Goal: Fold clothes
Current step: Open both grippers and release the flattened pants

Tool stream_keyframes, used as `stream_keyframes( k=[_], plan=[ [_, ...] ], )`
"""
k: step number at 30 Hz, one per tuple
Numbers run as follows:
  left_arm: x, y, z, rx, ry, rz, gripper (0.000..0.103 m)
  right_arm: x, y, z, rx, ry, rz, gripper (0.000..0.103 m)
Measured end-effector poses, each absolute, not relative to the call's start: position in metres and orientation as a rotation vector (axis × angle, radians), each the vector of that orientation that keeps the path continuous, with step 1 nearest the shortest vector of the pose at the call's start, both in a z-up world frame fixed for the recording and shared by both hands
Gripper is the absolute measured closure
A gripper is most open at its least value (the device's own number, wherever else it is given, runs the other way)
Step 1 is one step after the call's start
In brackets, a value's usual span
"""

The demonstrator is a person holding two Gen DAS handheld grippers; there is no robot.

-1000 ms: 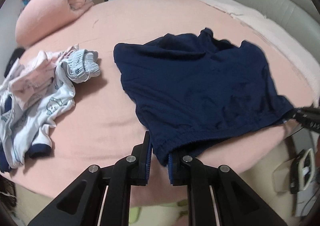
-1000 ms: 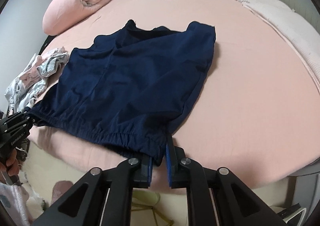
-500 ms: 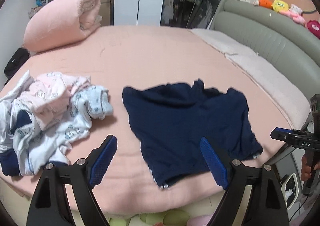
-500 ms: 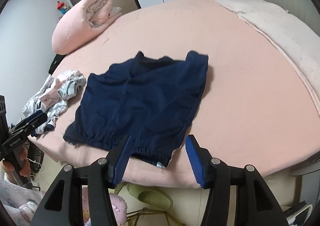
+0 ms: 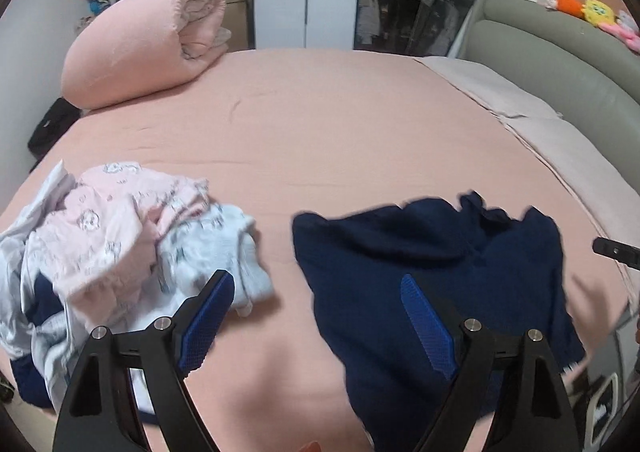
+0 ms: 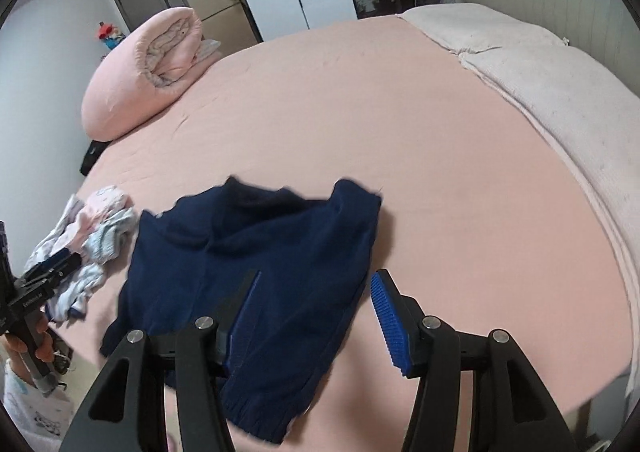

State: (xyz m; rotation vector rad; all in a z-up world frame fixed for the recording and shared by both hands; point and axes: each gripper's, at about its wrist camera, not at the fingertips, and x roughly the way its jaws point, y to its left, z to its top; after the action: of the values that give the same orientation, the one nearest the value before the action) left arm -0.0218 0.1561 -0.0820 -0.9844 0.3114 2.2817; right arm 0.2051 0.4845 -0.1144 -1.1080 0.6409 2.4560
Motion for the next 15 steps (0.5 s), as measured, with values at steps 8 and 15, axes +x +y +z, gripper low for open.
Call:
stream_keyframes(
  k=[8, 15],
  plan=[
    [-0.061, 0.182, -0.104, -1.059, 0.369, 2.302, 0.018, 0.179, 0.53, -0.152, -1.205, 0.744, 2.359, 0.048],
    [-0.039, 0.2, -0.108, -0.991, 0.376, 2.31, 0.017, 0.18, 0.539, -0.189, -1.265, 1.018, 2.298, 0.048]
  ],
)
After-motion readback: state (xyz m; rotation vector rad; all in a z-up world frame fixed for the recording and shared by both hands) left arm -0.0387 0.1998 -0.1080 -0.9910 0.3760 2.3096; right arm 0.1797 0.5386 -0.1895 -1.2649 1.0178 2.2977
